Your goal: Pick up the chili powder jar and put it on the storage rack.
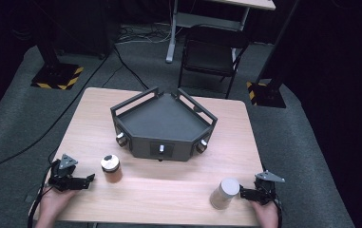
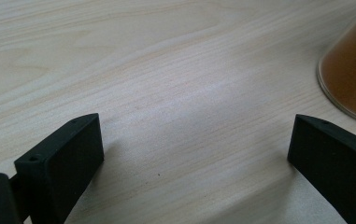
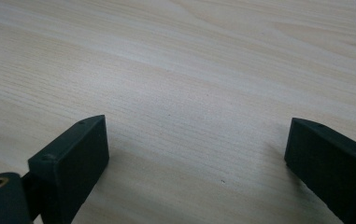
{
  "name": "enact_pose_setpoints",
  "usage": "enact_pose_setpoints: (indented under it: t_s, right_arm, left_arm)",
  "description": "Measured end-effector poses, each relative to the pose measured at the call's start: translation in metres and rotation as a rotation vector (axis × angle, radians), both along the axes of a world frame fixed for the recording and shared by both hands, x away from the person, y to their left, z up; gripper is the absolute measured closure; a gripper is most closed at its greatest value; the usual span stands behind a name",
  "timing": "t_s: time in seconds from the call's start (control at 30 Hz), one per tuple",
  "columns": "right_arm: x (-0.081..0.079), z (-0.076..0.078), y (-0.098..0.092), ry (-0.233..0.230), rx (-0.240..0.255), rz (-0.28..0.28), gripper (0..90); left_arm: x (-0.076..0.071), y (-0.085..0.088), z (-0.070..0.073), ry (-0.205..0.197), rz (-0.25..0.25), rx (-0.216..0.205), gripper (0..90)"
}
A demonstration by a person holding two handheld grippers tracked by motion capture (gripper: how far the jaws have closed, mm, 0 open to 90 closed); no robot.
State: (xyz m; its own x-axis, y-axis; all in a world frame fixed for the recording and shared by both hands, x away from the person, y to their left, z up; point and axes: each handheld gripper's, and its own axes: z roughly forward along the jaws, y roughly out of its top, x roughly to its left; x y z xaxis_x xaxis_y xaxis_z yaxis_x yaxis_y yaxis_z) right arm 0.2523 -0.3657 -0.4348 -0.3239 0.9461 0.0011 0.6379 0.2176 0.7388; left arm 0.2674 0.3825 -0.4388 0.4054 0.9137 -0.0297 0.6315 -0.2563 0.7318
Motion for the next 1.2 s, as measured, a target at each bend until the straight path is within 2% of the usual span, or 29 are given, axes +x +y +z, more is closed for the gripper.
enact_pose_setpoints:
  t_s: [0.07, 0.23, 0.43, 0.73, 1.2]
  right_arm:
    - [0.000, 0.000, 0.000, 0.000, 0.000, 0.000, 5.7]
    - [0.000, 0.000, 0.000, 0.000, 0.001, -0.002, 5.7]
    - [0.000, 0.000, 0.000, 0.000, 0.000, -0.002, 5.6]
    - [-0.001, 0.000, 0.000, 0.000, 0.000, -0.002, 5.6]
    - [-0.001, 0.000, 0.000, 0.000, 0.000, -0.002, 5.6]
  left_arm:
    - [-0.001, 0.006, -0.001, -0.005, -0.007, -0.028, 3.6]
    - [-0.003, 0.013, -0.002, -0.017, -0.030, -0.054, 3.6]
    - [-0.008, 0.021, 0.000, -0.053, -0.073, -0.089, 4.2]
    - [-0.010, 0.020, 0.006, -0.091, -0.167, -0.095, 5.3]
    - [-0.008, 0.014, 0.014, -0.115, -0.275, -0.132, 5.5]
